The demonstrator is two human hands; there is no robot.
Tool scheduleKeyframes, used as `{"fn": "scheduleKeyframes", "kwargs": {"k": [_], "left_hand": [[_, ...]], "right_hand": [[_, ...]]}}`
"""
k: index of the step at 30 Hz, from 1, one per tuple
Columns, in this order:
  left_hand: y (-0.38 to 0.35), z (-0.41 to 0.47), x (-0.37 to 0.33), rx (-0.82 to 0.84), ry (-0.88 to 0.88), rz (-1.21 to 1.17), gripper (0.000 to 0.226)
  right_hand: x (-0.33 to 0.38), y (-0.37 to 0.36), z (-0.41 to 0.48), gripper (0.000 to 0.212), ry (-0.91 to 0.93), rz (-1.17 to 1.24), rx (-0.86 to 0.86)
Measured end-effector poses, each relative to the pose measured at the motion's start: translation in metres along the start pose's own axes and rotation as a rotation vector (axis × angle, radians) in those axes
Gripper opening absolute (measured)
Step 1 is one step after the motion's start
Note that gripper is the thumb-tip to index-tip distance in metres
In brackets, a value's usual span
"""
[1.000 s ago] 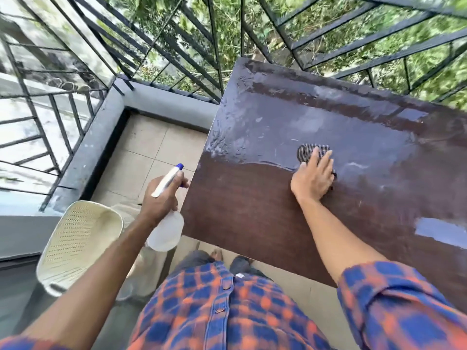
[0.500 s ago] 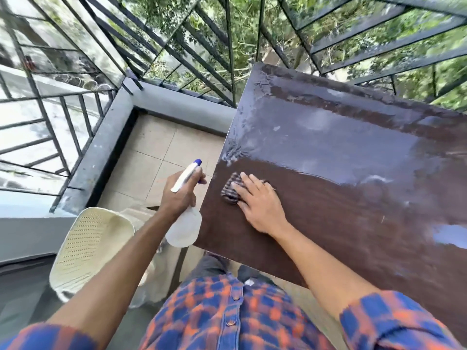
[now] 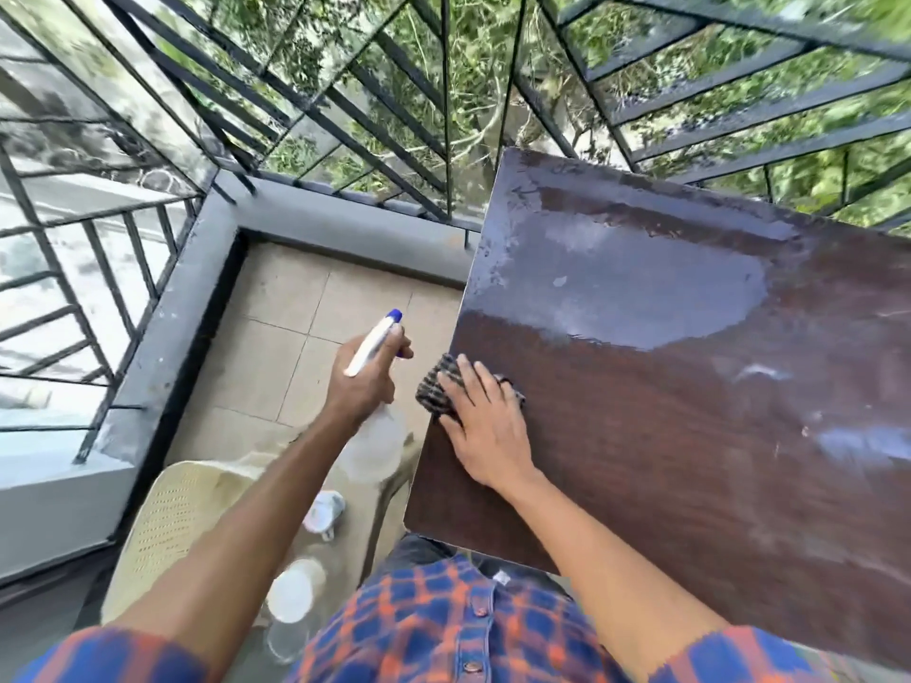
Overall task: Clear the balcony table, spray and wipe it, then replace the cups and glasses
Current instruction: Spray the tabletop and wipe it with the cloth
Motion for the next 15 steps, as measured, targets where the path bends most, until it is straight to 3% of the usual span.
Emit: {"fn": "scheduleKeyframes", "kwargs": {"k": [6,11,15], "left_hand": [[-0.004,0.02,-0.002,0.056,-0.009,0.008,0.04],[-0.007,0.03,-0.002,0.089,-0.018,-0.009,0.039],[-0.008,0.034,-0.002,0.093,-0.019,-0.013,0.04]], "right_hand": [[-0.016,0.025,0.052,0.054,0.032,-0.043,-0.01],[-0.064,0.075,0.164,0.055,-0.236,0.13,0.027],[-0.064,0.081,0.175,0.057,-0.316,0.15,0.026]]}}
Point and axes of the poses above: each hand's wrist, its own z-axis towards the middle knuckle, its own y-axis out of the back of the hand, x = y × z, the point moved 8 cm from there along z, towards the middle knuckle, and after that the axes turned 10 degrees about -y, right-handed, at the moved point
